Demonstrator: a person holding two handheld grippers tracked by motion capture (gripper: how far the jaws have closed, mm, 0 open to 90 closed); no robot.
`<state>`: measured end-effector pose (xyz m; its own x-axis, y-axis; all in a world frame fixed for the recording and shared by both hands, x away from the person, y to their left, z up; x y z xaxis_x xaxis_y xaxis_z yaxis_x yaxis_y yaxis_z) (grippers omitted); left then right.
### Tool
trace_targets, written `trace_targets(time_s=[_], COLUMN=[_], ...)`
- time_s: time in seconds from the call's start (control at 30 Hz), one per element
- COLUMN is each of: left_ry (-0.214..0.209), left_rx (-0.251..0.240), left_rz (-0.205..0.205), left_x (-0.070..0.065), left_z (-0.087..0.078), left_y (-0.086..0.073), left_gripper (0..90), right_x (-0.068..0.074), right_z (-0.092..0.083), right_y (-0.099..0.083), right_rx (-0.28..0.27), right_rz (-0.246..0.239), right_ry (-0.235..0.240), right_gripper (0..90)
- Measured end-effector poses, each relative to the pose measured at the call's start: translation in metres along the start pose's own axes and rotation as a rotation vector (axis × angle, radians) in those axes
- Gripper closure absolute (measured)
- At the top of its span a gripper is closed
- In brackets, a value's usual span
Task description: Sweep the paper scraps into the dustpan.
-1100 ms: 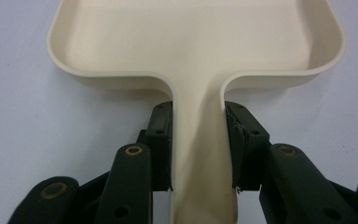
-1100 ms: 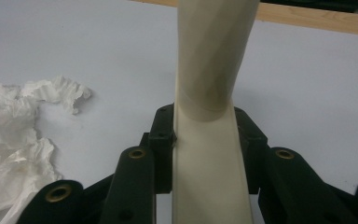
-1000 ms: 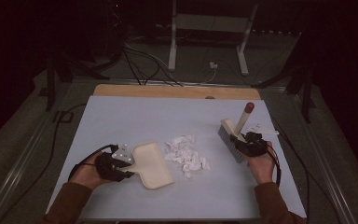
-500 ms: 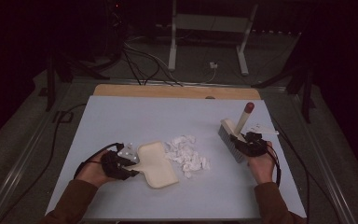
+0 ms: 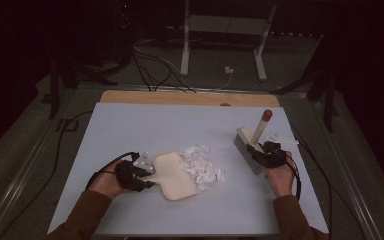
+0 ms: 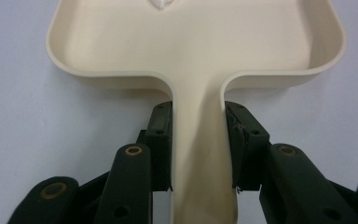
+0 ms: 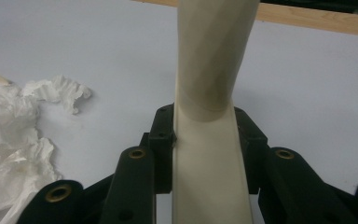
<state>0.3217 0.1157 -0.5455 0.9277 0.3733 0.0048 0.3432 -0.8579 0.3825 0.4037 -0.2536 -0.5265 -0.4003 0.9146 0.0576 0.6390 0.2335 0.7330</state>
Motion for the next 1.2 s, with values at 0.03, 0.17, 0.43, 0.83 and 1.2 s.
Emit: trace_targets(time_s=[0.03, 0.17, 0.43, 0.83, 1.2], left_ry=[0.001, 0.002, 0.006, 0.007, 0.008], left_rx=[0.001, 0.000, -0.003, 0.001, 0.000], left_rz=[-0.002, -0.007, -0.026, -0.029, -0.031], left_x=[0.000, 0.000, 0.003, 0.004, 0.004], left_z=[0.000, 0.002, 0.006, 0.009, 0.010], left_y=[0.001, 0.003, 0.007, 0.013, 0.014], left_gripper=[66.3, 66.3, 66.3, 66.3, 66.3], right_x=[0.000, 0.001, 0.006, 0.031, 0.066], right_z=[0.000, 0.000, 0.001, 0.005, 0.012], right_y=[0.000, 0.000, 0.001, 0.002, 0.004], right_rx=[0.000, 0.003, 0.005, 0.015, 0.041], right_rz=[-0.001, 0.005, 0.016, -0.006, -0.067], right_ry=[-0.001, -0.010, -0.025, -0.053, -0.064], right_gripper=[67.0, 66.9, 67.0, 67.0, 66.8])
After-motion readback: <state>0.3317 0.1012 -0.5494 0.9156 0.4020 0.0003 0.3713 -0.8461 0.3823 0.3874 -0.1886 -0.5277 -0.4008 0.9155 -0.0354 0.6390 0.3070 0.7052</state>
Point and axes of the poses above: each handheld gripper's, and its own axes: z roughly forward along the jaws, y roughly out of its top, x roughly to its left, the point moved 8 cm from there along z, roughly forward along the jaws, and after that the axes turned 7 degrees about x, right-handed, at the moved point
